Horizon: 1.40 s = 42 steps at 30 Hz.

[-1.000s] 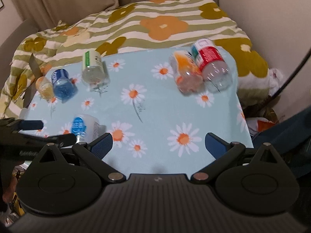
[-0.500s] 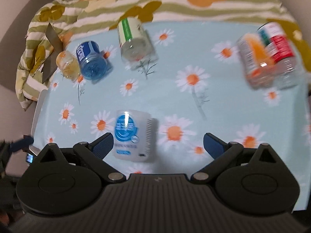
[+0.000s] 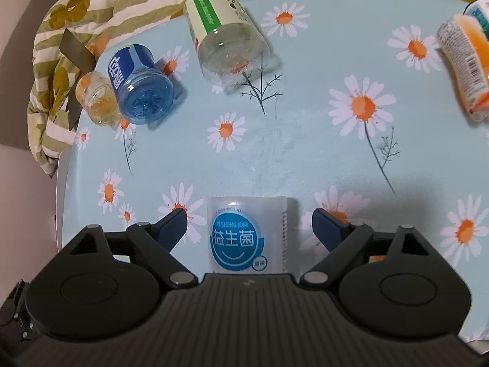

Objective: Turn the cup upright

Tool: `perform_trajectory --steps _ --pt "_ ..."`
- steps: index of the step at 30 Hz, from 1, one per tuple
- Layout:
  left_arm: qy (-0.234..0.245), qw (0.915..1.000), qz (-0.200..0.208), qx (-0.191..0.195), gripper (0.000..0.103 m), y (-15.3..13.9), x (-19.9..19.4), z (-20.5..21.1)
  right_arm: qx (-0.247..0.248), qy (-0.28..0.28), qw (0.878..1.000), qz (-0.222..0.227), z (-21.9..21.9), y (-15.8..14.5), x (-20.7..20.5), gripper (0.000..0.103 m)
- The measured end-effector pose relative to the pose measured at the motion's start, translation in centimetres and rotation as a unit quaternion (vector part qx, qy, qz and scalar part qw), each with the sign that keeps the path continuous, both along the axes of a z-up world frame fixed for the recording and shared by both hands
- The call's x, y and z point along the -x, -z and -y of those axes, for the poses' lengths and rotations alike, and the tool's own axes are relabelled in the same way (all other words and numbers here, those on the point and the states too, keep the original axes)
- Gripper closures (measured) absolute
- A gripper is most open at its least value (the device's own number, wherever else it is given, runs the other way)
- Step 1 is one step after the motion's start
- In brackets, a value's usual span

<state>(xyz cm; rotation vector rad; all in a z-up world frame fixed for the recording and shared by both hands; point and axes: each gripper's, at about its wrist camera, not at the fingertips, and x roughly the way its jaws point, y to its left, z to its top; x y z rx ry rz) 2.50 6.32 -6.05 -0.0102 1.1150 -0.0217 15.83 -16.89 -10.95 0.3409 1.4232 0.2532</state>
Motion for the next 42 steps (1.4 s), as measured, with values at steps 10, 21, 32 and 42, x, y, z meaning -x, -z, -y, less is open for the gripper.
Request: perform_trajectory --steps 10,21,32,42 --pt "-0.007 0.9999 -0.003 0.008 0.000 0.0 0.0 -0.8 -0.008 0.004 1.000 -0.006 0.0 0.7 0.2 0.030" --pt "0.002 0.9999 0.015 0.005 0.000 -1.3 0.0 -0.5 -0.026 0.009 0.999 0.017 0.6 -1.4 1.1 0.035" --pt "0.003 0.9997 0.024 0.007 0.000 -1.6 0.0 -1.3 0.041 0.095 0.943 0.315 -1.7 -3.8 7.6 0.033" --pt "0.005 0.9984 0.054 -0.015 0.000 -0.5 1.5 -2.7 0.116 0.090 0.895 0.420 -4.6 1.5 10.3 0.031"
